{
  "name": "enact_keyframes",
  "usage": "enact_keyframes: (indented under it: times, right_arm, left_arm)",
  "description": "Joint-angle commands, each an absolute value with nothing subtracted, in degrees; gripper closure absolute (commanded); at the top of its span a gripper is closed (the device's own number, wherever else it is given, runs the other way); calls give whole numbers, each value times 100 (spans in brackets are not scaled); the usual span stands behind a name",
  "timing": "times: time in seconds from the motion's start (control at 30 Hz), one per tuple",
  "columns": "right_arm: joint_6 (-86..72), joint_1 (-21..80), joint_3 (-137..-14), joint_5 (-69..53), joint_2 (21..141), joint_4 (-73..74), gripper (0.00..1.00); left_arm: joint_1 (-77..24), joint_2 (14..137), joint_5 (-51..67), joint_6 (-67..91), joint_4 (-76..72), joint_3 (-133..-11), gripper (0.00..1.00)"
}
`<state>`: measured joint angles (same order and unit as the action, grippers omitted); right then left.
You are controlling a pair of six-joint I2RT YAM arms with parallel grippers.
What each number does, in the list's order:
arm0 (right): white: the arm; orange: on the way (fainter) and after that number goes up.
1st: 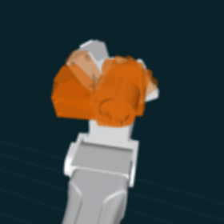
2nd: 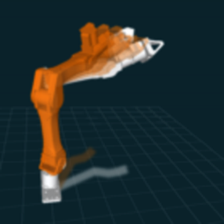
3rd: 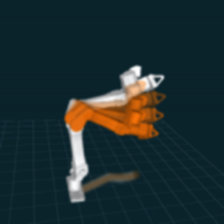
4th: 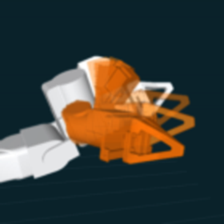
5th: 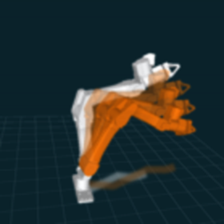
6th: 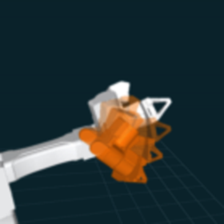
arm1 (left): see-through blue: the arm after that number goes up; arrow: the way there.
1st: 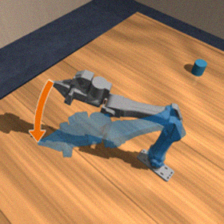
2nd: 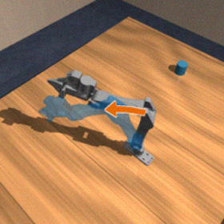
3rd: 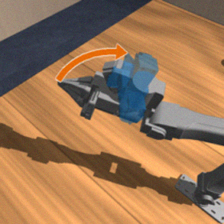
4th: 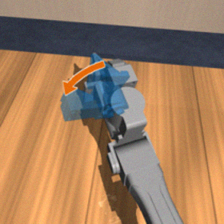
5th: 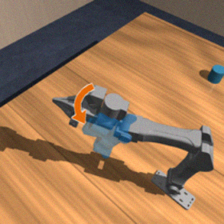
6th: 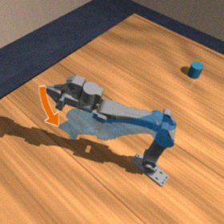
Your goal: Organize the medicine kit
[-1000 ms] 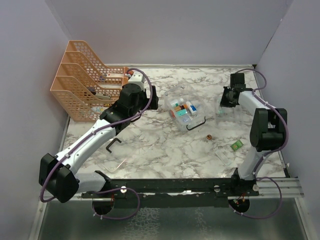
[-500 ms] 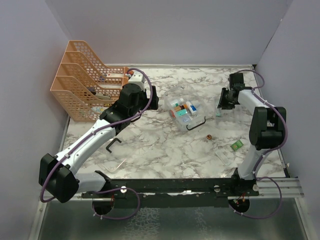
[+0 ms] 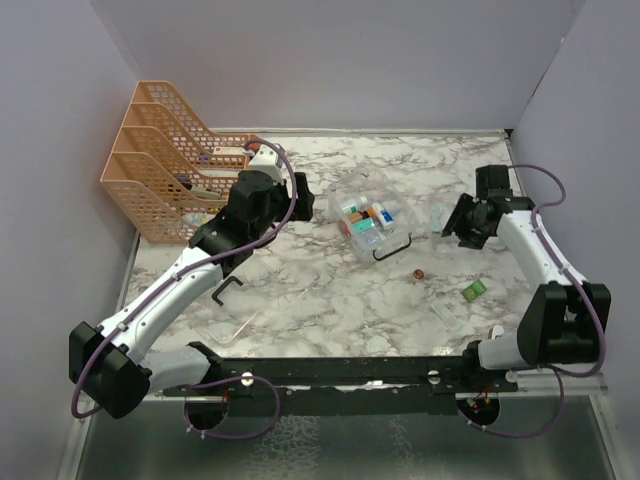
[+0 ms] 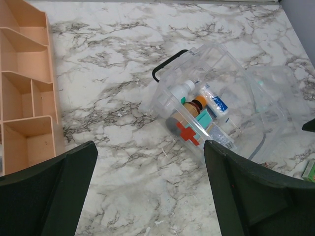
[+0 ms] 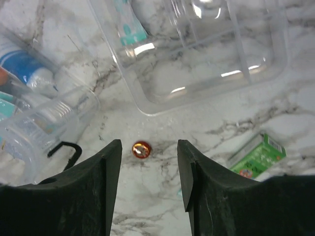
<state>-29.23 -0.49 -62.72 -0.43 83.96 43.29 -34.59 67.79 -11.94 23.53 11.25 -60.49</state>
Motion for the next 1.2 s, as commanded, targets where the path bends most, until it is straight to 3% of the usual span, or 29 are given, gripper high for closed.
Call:
enact_keyframes:
  times: [0.0,0.4,1.17]
  right_arm:
    - [-3596,-70,-5996,321,7708,5154,49]
    - [-4012,-70,-4473,174,5927,4581,41]
    - [-4351,4,-3772,17,7011,4658,33]
  left_arm:
    - [-3544,6603,-1143,2444,1160,-5968,7]
    - [-3568,6289,-629,2954,1084,-5588,7]
    - [-3564,5897,-423,3606,837,-5122,9]
